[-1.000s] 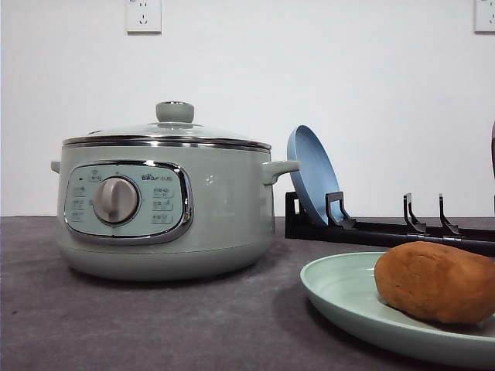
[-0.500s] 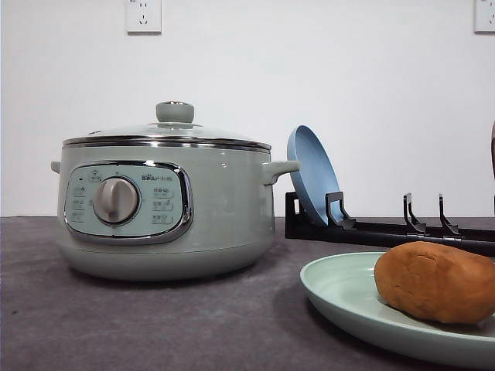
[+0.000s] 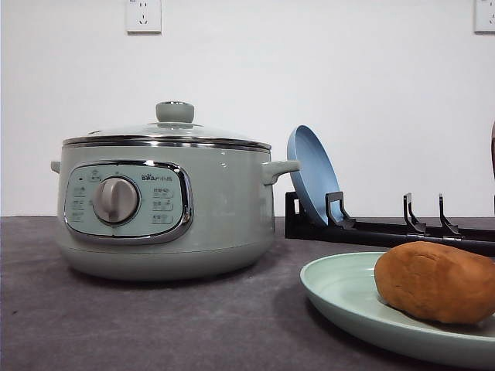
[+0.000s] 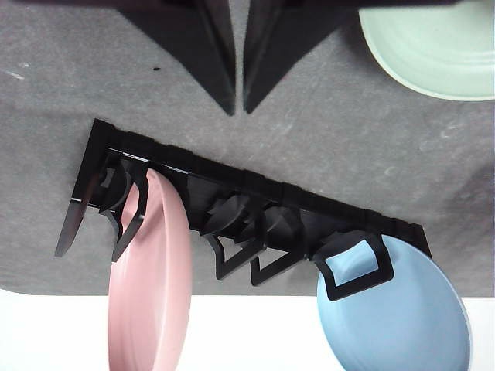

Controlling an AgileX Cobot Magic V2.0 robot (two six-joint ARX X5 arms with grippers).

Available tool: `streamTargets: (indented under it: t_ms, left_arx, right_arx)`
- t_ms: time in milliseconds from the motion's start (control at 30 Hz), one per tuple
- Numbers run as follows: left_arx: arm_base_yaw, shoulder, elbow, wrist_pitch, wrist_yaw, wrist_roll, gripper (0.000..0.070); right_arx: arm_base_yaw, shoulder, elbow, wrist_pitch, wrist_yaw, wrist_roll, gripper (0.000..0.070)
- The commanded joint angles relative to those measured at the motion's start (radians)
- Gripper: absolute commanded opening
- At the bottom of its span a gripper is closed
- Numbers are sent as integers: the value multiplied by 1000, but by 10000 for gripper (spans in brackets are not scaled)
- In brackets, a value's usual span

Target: Transfer potato from steamer to green plate

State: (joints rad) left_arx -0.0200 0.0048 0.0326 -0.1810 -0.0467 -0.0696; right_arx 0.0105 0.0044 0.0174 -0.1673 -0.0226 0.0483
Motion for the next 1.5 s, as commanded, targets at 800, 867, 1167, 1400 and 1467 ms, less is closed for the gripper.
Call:
streamTargets:
  t_ms: [800,867,1167,1400,1467]
  left_arx:
    - [1,-2,-21,-6,0,5,0]
    - [1,-2,-21,-7,0,5,0]
    - [1,-2,-21,-7,0,5,0]
    - [1,-2,-21,-6,0,5,0]
    - [1,-2,-21,-7,0,5,0]
  right_arx:
    - [0,-1,-5,13,4,-4,4]
    - [0,-1,-5,13,4,-4,4]
    - [0,-1,-5,13,4,-4,4]
    - [0,-1,-5,13,4,-4,4]
    - [0,-1,-5,13,4,-4,4]
